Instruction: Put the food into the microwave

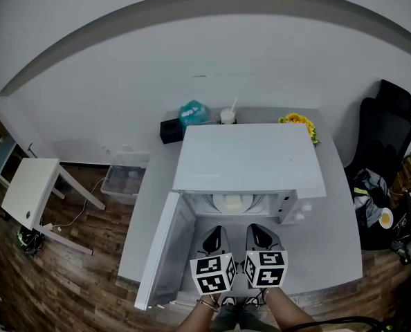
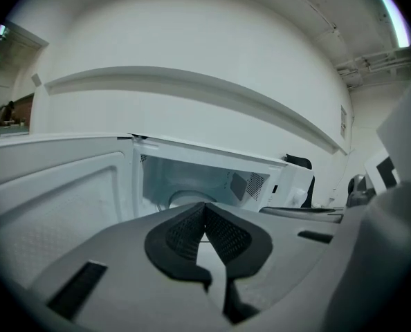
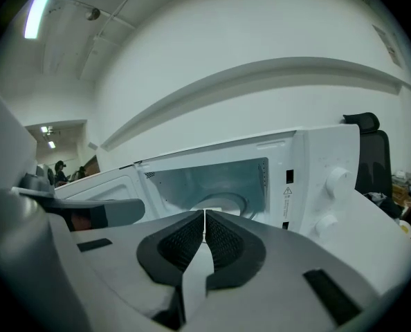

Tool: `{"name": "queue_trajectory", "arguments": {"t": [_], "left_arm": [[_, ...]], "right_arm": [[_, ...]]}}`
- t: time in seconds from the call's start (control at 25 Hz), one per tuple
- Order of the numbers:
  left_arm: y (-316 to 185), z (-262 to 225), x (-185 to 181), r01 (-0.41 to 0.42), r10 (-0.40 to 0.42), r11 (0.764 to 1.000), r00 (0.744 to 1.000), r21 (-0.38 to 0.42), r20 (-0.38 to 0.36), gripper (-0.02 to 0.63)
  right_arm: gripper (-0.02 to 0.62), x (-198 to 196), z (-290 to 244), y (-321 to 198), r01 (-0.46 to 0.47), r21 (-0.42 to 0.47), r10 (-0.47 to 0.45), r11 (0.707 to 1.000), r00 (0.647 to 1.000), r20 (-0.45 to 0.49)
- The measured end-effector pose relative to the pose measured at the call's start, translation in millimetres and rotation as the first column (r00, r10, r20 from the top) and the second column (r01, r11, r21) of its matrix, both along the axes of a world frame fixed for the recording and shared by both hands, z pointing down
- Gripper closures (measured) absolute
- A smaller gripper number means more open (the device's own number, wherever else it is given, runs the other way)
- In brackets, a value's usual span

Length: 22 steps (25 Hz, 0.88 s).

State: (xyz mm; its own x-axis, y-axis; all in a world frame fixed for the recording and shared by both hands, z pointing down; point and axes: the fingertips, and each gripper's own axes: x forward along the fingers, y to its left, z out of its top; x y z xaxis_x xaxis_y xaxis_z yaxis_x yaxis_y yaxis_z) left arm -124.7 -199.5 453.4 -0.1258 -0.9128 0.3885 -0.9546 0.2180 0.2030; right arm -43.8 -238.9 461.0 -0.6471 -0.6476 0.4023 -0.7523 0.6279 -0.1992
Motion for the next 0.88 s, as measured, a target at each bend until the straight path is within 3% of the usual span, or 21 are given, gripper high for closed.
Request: {"name": "queue_trajectory", "arguments": {"t": [0.28,0.56,0.88], "left_arm": [[28,-12,20,-0.055,0.055,0.998,0.998,0.007,0.015,0.603],[50,-13,30,-0.059,0.059,0.998,0.998,0.000,0.002,0.603],[43,-22,36,-0.070,0.071,0.997,0.997,0.013,-0.010,0.603]], "right_arm": [[0.572,21,-11,29,0.049,0.011,-0.049,0.999,0.999,-0.011],[0.574,32,-12,55,0.100,0.025,-0.099,0.995,0.995,-0.032],[0.575,28,-24,53,0.103,0.044,-0.102,0.994,0.994,-0.028]]}}
